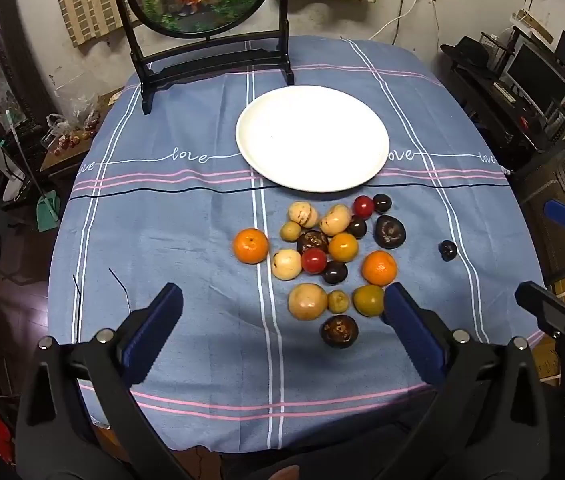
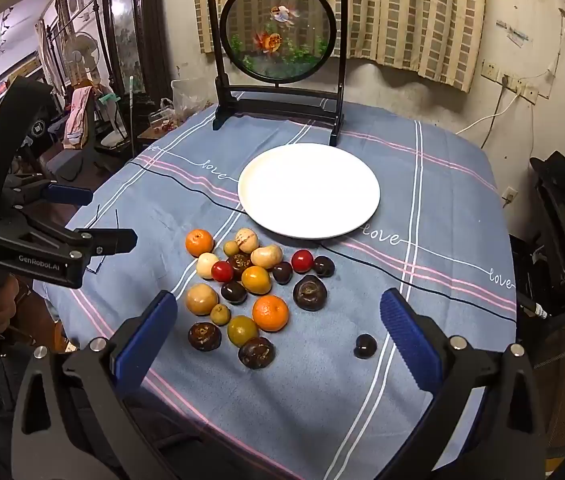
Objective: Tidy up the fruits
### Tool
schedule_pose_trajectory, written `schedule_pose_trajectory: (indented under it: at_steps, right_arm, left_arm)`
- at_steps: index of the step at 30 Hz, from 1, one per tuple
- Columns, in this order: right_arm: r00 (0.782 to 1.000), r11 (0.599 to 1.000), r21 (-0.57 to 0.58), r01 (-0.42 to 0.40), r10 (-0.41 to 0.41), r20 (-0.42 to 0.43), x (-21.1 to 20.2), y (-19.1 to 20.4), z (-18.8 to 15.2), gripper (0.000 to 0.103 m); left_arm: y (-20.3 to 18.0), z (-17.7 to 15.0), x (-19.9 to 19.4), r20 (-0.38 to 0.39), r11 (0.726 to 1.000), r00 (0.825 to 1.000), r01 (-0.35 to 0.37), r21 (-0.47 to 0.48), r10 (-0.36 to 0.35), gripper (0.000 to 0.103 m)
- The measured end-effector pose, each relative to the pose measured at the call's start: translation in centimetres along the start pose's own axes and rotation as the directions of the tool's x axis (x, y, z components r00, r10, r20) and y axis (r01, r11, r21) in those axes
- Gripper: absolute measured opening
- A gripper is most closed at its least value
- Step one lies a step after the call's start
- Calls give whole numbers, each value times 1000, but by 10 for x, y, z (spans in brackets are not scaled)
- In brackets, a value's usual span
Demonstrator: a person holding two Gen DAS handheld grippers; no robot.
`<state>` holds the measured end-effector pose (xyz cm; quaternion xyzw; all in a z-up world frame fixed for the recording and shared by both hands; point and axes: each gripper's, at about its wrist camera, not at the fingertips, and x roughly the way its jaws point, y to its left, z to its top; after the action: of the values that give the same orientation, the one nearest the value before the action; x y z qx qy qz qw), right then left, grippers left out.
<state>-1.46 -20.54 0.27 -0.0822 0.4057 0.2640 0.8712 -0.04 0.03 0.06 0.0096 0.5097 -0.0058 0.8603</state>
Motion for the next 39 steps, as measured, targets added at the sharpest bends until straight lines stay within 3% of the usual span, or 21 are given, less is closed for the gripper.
schedule_pose_trajectory:
  at_steps: [8,15,39]
  right_arm:
    - [1000,1000,0,-4,4,0,-1,-2,-1,102]
    - [1000,1000,8,-8,8,-5,-1,-3,0,102]
    - [999,999,-19,-27,27,-18,-4,-9,-1,102]
  left_arm:
    - [-15,-3,4,-13,1000,1000,-8,3,8,101]
    - [-10,-4,2,-32,1000,999,22,11,-22,101]
    - [-13,-10,4,-47,1000,999,4,-28,-5,101]
